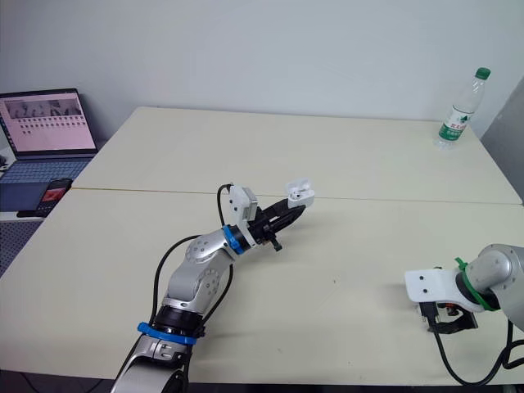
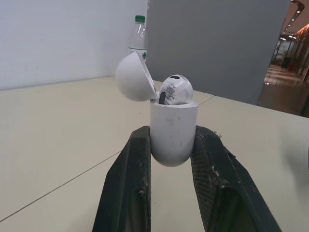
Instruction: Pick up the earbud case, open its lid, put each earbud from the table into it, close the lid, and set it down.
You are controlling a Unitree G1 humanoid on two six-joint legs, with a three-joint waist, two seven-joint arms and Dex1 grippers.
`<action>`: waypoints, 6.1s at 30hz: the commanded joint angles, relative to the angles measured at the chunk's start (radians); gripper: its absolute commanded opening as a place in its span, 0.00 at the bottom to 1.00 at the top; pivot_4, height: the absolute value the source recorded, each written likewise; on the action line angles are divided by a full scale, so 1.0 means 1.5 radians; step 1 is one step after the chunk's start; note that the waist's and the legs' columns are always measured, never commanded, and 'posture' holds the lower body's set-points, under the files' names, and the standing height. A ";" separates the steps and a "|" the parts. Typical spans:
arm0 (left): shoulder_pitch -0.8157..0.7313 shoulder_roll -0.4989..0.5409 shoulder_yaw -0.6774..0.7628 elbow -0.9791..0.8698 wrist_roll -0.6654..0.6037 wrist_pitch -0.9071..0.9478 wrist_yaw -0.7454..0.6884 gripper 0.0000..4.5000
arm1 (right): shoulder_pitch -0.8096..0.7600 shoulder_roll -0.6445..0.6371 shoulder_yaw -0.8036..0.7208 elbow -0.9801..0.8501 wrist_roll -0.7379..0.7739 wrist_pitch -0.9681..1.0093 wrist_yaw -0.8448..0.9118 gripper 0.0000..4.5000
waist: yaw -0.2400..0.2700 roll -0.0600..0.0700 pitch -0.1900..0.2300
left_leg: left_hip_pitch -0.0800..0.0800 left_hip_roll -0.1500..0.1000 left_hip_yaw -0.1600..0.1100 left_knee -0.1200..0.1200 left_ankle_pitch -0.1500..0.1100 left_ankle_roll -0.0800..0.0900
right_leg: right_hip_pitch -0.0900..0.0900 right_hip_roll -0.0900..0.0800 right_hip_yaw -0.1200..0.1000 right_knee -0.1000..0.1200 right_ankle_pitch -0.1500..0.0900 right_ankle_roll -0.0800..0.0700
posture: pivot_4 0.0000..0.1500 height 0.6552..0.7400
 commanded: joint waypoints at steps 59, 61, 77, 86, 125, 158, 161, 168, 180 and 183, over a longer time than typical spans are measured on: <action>0.000 0.003 0.000 -0.015 0.000 -0.016 -0.005 0.17 | -0.022 0.021 0.008 0.029 -0.017 -0.081 0.032 0.36 | 0.000 0.000 0.000 | 0.000 0.000 0.000 0.000 0.000 0.000 | 0.000 0.000 0.000 0.000 0.000 0.000 | 1.00 0.95; 0.000 0.003 -0.001 -0.017 0.000 -0.015 -0.004 0.17 | -0.022 0.021 0.009 0.031 -0.019 -0.084 0.031 0.36 | 0.000 0.000 0.000 | 0.000 0.000 0.000 0.000 0.000 0.000 | 0.000 0.000 0.000 0.000 0.000 0.000 | 1.00 0.95; 0.001 0.002 -0.004 -0.029 -0.001 -0.007 0.002 0.17 | -0.027 0.027 0.009 0.047 -0.034 -0.102 0.028 0.08 | 0.000 0.000 0.000 | 0.000 0.000 0.000 0.001 0.000 0.000 | 0.000 0.000 0.000 0.000 0.000 0.000 | 1.00 0.95; -0.002 0.002 -0.003 -0.037 -0.004 0.003 0.005 0.17 | -0.035 0.044 -0.013 0.036 -0.013 -0.089 0.009 0.08 | 0.000 0.000 0.000 | 0.000 0.000 0.000 0.001 0.000 0.000 | 0.000 0.000 0.000 0.000 0.000 0.000 | 1.00 0.95; -0.028 -0.058 -0.028 -0.083 -0.028 0.073 0.017 0.17 | -0.215 0.652 -0.298 -0.162 0.535 0.330 -0.605 0.08 | -0.002 0.001 0.000 | -0.001 0.001 -0.001 0.000 0.000 0.000 | 0.000 0.002 0.000 0.002 0.002 -0.002 | 1.00 0.95; -0.012 -0.053 -0.020 -0.065 -0.029 0.059 0.008 0.17 | -0.186 0.597 -0.226 -0.125 0.468 0.234 -0.594 0.08 | -0.003 0.001 0.000 | -0.001 0.001 -0.001 0.000 0.000 0.000 | -0.001 0.002 0.000 0.000 0.002 -0.002 | 1.00 0.95; -0.011 -0.053 -0.022 -0.068 -0.029 0.061 0.010 0.17 | -0.188 0.599 -0.221 -0.124 0.466 0.223 -0.590 0.08 | -0.003 0.001 0.000 | -0.001 0.001 -0.001 0.000 0.000 0.000 | -0.001 0.002 0.000 0.000 0.002 -0.002 | 1.00 0.95; -0.014 -0.052 -0.023 -0.084 -0.032 0.076 0.016 0.17 | -0.182 0.598 -0.209 -0.118 0.452 0.204 -0.586 0.08 | -0.003 0.001 0.000 | -0.001 0.001 -0.001 0.000 0.000 0.000 | -0.001 0.002 0.000 0.000 0.002 -0.002 | 1.00 0.95; -0.012 -0.051 -0.022 -0.081 -0.054 0.077 -0.004 0.17 | -0.173 0.592 -0.195 -0.098 0.411 0.181 -0.578 0.08 | -0.003 0.001 0.000 | -0.001 0.001 -0.001 -0.001 0.000 0.000 | -0.001 0.002 0.000 0.000 0.002 -0.002 | 1.00 0.95; -0.012 -0.053 -0.023 -0.080 -0.054 0.077 -0.002 0.17 | -0.170 0.589 -0.192 -0.097 0.406 0.178 -0.574 0.08 | -0.003 0.001 0.000 | -0.001 0.001 -0.001 -0.001 0.000 0.000 | -0.001 0.002 0.000 0.000 0.002 -0.002 | 1.00 0.95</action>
